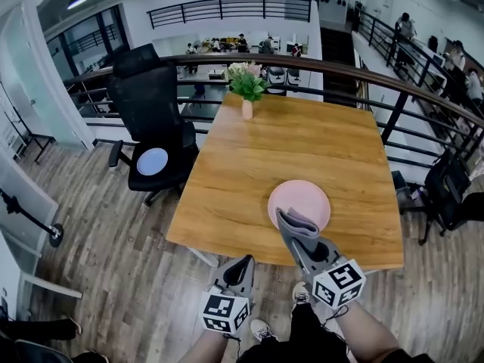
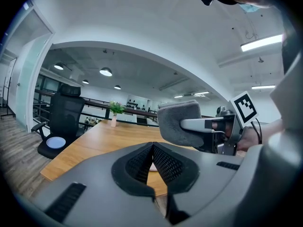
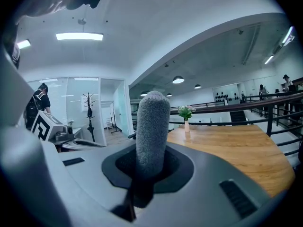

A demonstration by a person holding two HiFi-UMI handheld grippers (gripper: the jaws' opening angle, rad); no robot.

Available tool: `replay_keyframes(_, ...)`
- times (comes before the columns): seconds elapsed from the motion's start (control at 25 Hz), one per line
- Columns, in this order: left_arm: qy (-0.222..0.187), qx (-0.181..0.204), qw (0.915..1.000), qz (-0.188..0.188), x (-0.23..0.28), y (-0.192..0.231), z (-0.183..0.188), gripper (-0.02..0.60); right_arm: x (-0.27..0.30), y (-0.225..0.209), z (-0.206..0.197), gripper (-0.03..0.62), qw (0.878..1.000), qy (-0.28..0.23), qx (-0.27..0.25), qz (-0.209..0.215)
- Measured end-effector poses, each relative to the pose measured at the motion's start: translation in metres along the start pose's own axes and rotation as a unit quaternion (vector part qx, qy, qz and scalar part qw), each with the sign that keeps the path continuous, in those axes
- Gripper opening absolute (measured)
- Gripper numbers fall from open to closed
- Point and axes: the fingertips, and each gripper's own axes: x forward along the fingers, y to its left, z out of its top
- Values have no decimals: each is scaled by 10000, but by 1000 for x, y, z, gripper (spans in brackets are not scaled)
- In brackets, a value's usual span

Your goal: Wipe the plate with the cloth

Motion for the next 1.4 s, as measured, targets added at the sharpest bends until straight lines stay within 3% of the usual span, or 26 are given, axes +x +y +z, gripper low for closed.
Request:
replay_keyframes(0.28,129,-28,9999,46,21,7,-4,20,18,-19,-1,54,10000,56,-6,76)
replay_keyframes(0.92,509,-139,9973,516,127,16,-14,20,73,-120,-17,54,9975,392,327,494)
replay_keyframes(1.4,1061,-476,9890,919,198,32,-44,23,119,-177,-40,54,9916,797,438,919)
